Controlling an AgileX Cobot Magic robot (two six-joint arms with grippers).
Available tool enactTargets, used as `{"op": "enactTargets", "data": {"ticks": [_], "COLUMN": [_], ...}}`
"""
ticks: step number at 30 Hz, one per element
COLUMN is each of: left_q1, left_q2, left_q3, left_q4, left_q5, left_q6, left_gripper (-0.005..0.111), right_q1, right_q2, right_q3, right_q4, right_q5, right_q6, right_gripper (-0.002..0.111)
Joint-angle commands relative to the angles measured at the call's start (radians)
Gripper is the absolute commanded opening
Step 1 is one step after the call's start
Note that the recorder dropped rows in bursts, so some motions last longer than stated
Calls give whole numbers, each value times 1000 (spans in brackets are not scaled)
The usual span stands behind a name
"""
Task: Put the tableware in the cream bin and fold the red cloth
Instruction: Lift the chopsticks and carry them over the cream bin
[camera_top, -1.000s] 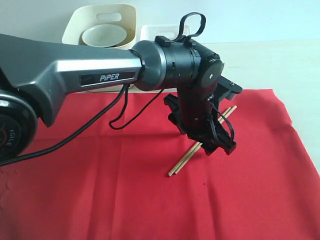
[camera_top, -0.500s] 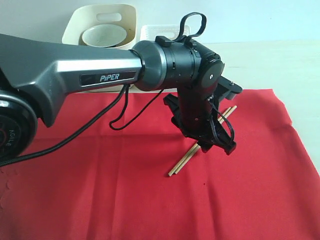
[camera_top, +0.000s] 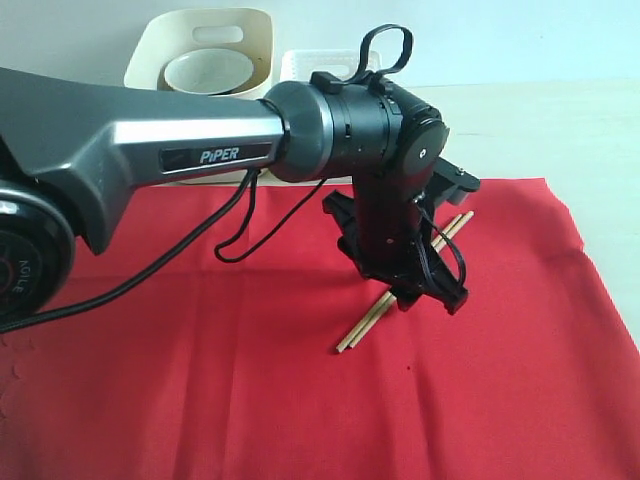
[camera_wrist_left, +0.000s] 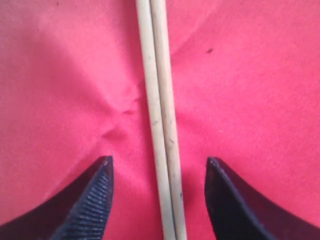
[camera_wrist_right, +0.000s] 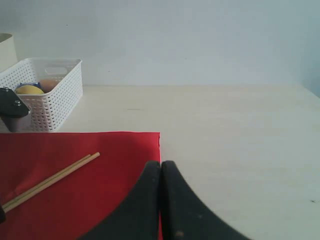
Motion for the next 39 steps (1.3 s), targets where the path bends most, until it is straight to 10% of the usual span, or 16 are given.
{"op": "enactTargets", "data": {"ticks": [1, 5, 11, 39], "left_q1": [-3, -3, -3, -3], "left_q2": [25, 31, 27, -295], "left_q3": [-6, -6, -6, -6], "left_q4": [-5, -16, -16, 221], "left_q5": [41, 43, 90, 130], "left_q6": [-5, -5, 0, 4], "left_gripper": [54, 53, 0, 0], "right_q1": [-4, -4, -4, -4], "right_q2": [-6, -6, -6, -6], "right_q3": [5, 5, 5, 5], "right_q4": [0, 0, 0, 0], "right_q5": [-13, -13, -13, -13], "right_q6": [0, 0, 0, 0], "right_gripper": [0, 0, 0, 0]}}
